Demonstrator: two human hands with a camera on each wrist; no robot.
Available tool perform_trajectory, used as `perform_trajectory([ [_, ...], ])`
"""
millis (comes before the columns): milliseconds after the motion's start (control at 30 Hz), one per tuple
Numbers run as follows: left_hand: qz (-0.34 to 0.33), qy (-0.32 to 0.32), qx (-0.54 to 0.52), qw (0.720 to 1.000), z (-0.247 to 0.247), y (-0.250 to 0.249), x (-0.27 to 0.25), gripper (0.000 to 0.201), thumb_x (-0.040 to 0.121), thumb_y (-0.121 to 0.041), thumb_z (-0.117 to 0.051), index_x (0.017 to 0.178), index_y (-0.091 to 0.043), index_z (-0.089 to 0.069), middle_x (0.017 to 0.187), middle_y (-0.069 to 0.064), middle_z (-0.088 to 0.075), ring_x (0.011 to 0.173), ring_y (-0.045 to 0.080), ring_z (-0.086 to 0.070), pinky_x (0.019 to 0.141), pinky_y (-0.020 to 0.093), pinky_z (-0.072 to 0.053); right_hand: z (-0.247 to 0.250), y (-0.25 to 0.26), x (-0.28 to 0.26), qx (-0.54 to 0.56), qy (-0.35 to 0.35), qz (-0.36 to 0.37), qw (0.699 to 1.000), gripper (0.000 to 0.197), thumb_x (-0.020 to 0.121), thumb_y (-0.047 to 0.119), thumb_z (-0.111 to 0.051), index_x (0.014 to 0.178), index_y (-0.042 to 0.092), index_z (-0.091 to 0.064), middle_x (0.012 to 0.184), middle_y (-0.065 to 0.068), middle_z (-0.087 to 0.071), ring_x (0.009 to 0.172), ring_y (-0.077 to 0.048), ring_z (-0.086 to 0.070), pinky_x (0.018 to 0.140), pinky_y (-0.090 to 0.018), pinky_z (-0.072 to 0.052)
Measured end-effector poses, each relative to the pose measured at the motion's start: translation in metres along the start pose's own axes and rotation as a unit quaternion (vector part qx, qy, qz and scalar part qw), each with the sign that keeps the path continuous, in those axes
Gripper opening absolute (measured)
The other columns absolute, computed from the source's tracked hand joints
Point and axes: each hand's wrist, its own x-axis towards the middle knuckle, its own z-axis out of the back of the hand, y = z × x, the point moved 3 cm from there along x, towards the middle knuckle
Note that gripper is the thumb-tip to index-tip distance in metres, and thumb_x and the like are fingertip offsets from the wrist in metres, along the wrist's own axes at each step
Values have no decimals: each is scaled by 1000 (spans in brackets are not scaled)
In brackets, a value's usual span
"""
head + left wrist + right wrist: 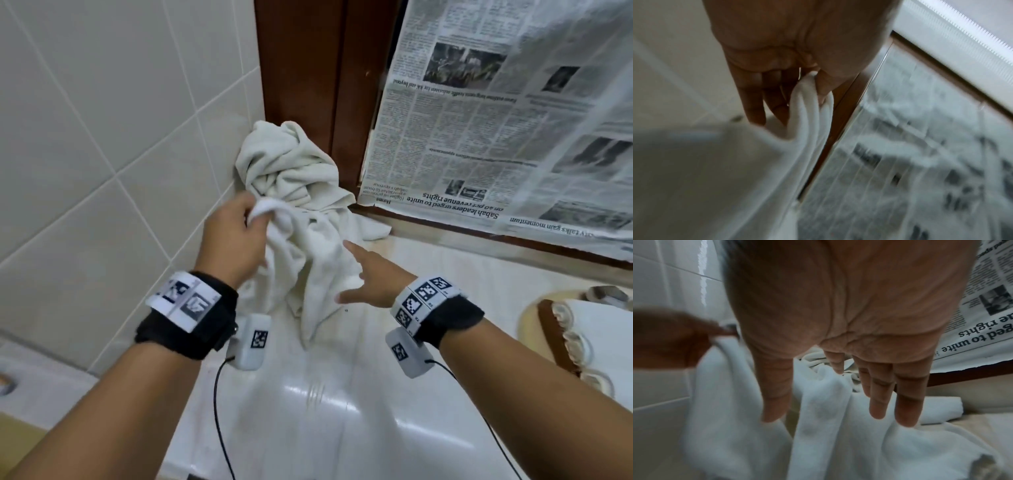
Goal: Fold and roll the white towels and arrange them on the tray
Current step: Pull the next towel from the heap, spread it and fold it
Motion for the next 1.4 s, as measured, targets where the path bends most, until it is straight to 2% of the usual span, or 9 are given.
perform_trajectory([
  [233, -68, 91, -383, 917, 54, -131, -36, 11, 97, -14, -50, 87, -18, -53, 87, 11, -57, 78, 24, -59, 64, 38, -54, -4, 28, -68, 210, -105, 139, 962, 135, 51, 71, -86, 152, 53, 2, 158, 12, -27, 138, -18, -42, 104, -51, -47],
  [400, -55, 204, -501, 840, 33, -161, -76, 24, 104, -19, -42, 121, -4, -51, 103, 11, -60, 85, 21, -61, 71, 33, -53, 4, 27, -155, 301, -129, 210, 921, 51, 67, 51, -80, 114, 38, -64, 106, 24, -69, 103, 4, -63, 84, -24, -55],
  [500, 11, 189, -486, 854, 0, -138, -93, 22, 102, -16, -47, 119, -5, -58, 107, 15, -62, 96, 29, -59, 85, 43, -51, 11, -10, -187, 308, -223, 139, 914, 15, 91, 30, -67, 77, 35, -67, 69, 19, -69, 69, 7, -62, 66, -23, -50],
  [600, 75, 156, -401, 900, -36, -94, -103, 13, 95, -24, -62, 100, -12, -64, 98, 14, -64, 93, 27, -60, 86, 47, -49, 23, -70, -210, 294, -409, 12, 864, 13, 94, 17, -61, 107, 13, -62, 94, 2, -67, 89, -18, -64, 71, -29, -49],
  [700, 50, 278, -16, 959, -85, -47, -125, 10, 94, -25, -65, 98, -17, -61, 104, 8, -64, 102, 27, -61, 87, 35, -45, 15, -112, -232, 215, -434, -76, 871, 22, 97, 18, -59, 118, 15, -53, 97, 4, -62, 82, -15, -60, 63, -20, -43],
  [800, 4, 406, 239, 882, -136, -12, -159, 36, 96, -32, -60, 130, -20, -54, 139, 8, -52, 126, 27, -50, 99, 30, -38, -29, -148, -225, 35, -217, -148, 964, 29, 100, 14, -51, 128, 12, -56, 125, -12, -60, 113, -30, -58, 94, -33, -44],
  [900, -50, 457, 282, 842, -185, 2, -173, 42, 98, -34, -54, 138, -24, -48, 150, 1, -41, 134, 24, -43, 109, 36, -36, -84, -178, -222, -2, -81, -196, 977, 23, 93, 14, -55, 112, 26, -55, 131, -7, -47, 114, -28, -57, 95, -30, -42],
  [1067, -169, 444, 374, 796, -245, 0, -124, 50, 94, -21, -43, 144, -19, -39, 156, 8, -28, 139, 30, -33, 112, 43, -33, -112, -181, -213, -16, -84, -206, 975, 63, 75, 48, -76, 128, 31, -45, 142, 3, -25, 129, -21, -41, 103, -31, -41],
  [1400, -192, 426, 404, 786, -297, 50, -8, 34, 91, -7, -45, 125, -7, -41, 125, 19, -53, 113, 39, -56, 92, 42, -48, -86, -191, -150, 1, -120, -280, 952, 57, 73, 44, -82, 114, 29, -46, 143, 0, -23, 124, -28, -43, 99, -36, -45],
])
